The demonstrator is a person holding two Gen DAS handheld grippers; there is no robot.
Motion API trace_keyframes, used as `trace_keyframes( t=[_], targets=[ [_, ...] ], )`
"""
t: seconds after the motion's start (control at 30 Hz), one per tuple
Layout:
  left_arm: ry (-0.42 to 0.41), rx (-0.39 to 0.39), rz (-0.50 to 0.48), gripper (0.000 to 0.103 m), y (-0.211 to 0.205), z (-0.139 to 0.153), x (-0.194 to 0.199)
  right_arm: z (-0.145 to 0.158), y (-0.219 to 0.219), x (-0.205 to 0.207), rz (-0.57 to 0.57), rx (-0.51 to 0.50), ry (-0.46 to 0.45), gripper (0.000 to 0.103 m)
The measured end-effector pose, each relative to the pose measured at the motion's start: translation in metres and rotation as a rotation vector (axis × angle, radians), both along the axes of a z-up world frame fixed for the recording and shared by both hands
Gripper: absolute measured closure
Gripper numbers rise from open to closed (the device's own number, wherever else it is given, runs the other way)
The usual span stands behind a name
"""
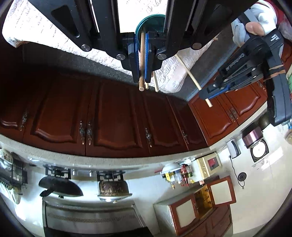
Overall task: Organize utensils
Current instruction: 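Lower both chopsticks into the cup and open both tools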
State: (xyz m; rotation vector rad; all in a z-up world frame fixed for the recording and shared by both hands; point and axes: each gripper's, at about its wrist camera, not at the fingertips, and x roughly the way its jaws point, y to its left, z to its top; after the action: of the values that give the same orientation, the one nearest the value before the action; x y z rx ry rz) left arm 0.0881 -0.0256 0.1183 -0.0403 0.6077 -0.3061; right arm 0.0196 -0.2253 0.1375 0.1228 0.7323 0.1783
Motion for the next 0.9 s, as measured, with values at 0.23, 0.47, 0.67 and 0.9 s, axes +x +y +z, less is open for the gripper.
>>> trace_keyframes(
  t=[0.23, 0.47, 0.67, 0.9],
  targets=[
    [0.073, 0.051, -0.017, 0.099, -0.012, -0.030, 0.006, -0.044, 0.003, 0.024, 0.025, 0.011, 0.116, 0.098],
    [0.111, 0.075, -0.019, 0.099, -0.017, -0.047, 0.007, -0.071, -0.006, 0.037, 0.015, 0.088, 0.161, 0.097],
    [0.153, 0.064, -0.014, 0.093, -0.017, -0.054, 0.010, -0.078, -0.011, 0.033, 0.007, 0.078, 0.188, 0.077],
    [0.155, 0.048, -0.012, 0.077, -0.013, -0.050, 0.003, -0.082, -0.014, 0.022, 0.008, 0.072, 0.195, 0.077]
  ],
)
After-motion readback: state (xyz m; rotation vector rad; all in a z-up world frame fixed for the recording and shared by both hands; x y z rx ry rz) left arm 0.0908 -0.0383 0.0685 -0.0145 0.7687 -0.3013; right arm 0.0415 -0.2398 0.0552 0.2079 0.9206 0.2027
